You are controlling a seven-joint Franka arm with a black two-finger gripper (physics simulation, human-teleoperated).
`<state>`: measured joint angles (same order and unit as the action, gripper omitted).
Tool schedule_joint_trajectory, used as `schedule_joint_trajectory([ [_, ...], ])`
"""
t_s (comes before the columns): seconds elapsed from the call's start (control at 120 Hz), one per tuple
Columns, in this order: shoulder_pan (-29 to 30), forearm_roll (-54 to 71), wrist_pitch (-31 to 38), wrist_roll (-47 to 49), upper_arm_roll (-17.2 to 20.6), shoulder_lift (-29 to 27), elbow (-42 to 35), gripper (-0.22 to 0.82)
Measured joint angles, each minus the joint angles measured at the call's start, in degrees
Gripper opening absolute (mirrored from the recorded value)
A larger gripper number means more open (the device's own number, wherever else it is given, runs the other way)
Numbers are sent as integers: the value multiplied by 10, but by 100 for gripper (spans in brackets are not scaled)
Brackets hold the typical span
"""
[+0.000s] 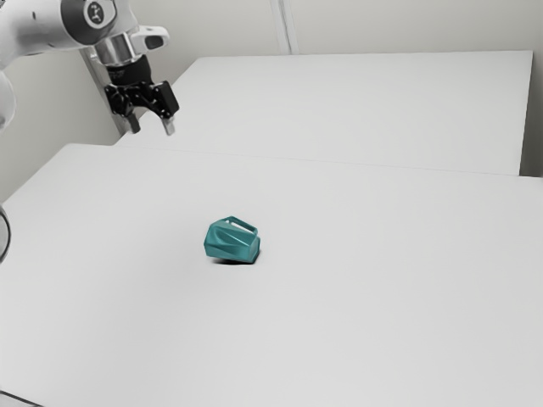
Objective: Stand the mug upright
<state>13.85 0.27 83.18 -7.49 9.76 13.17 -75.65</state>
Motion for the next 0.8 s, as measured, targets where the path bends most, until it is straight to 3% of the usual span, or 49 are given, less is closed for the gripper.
schedule_joint_trajectory([
  [0.433, 1, -25, 128, 8, -1, -13, -178, 60],
  [0.8, 4, -111, 210, 11, -12, 15, -241, 60],
])
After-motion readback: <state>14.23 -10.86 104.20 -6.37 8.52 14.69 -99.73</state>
